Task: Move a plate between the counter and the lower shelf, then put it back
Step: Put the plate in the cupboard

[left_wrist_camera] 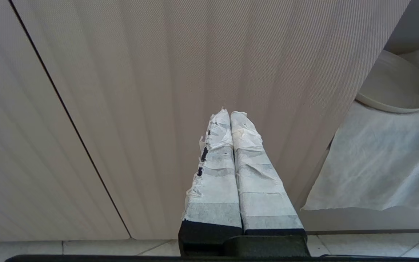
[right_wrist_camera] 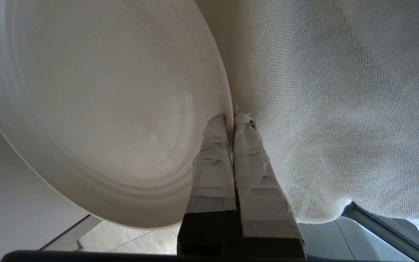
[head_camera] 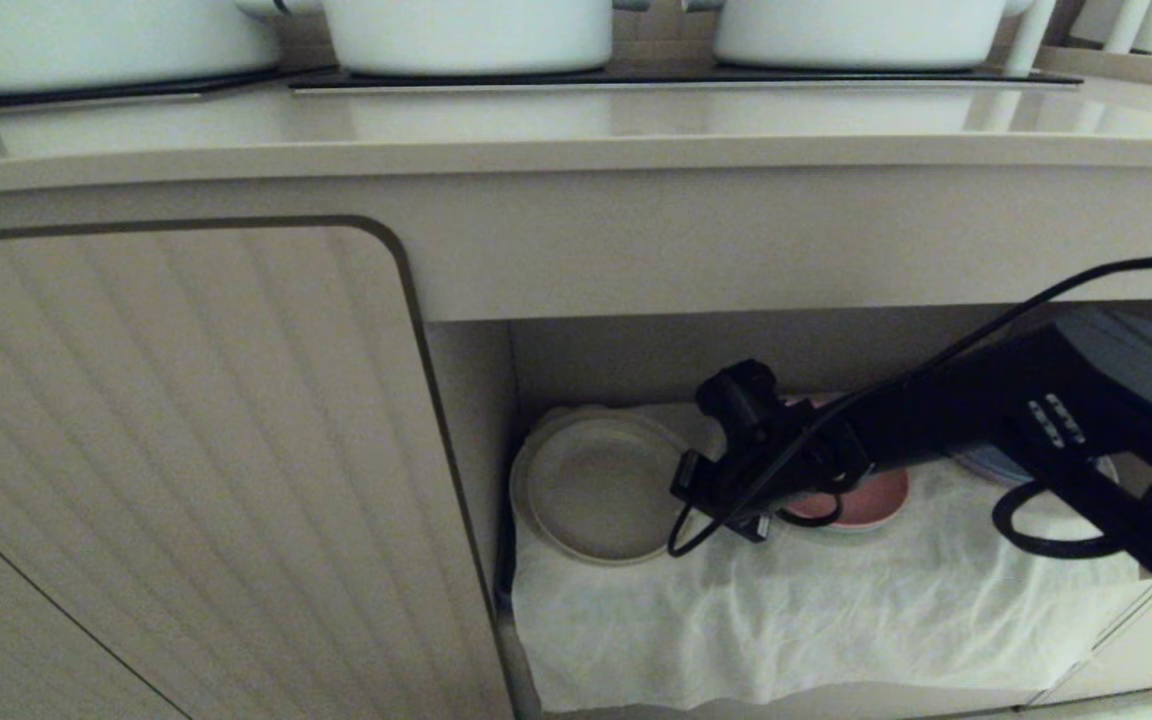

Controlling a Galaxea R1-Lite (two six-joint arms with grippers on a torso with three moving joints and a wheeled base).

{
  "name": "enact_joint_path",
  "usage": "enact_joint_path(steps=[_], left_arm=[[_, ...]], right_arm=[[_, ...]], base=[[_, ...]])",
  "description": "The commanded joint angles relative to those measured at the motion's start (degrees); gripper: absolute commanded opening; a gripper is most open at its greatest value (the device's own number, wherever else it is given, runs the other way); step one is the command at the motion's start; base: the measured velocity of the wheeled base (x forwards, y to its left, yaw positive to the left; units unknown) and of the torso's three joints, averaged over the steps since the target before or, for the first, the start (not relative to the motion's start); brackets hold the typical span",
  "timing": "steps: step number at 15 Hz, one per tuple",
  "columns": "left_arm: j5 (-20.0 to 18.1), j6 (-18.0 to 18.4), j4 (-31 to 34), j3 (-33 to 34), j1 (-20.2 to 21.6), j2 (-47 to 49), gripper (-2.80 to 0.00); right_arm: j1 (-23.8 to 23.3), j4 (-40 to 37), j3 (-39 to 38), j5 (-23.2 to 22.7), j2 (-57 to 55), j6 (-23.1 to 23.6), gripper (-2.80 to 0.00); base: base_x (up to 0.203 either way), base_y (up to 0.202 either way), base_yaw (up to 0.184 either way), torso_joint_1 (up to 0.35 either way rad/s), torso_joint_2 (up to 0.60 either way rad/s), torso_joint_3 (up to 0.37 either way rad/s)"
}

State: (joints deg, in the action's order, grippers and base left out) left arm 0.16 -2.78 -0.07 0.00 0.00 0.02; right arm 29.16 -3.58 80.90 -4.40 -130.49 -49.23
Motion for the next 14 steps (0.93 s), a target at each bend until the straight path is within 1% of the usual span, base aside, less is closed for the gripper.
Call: enact_joint_path(steps=[1,4,5,14], left_arm=[[0.0,0.0,0.0,0.0,0.0,0.0,-2.8],[0.0,0.0,0.0,0.0,0.0,0.0,-2.8],[0.0,0.0,0.0,0.0,0.0,0.0,-2.8],[0.0,0.0,0.0,0.0,0.0,0.0,-2.8]], right_arm=[[0.0,0.0,0.1,-0.1,0.1,-0.3,-2.8],[0.0,-0.1,0.0,-0.1,0.1,-0.3,-2.8],[0.0,-0.2,0.0,-0.1,0.1,-0.3,0.0],[1.7,-0.3,-0.3,0.5,0.7,-0.2,0.0]], base=[[0.0,0.0,0.0,0.0,0.0,0.0],[0.0,0.0,0.0,0.0,0.0,0.0],[0.0,0.0,0.0,0.0,0.0,0.0],[0.0,0.0,0.0,0.0,0.0,0.0]])
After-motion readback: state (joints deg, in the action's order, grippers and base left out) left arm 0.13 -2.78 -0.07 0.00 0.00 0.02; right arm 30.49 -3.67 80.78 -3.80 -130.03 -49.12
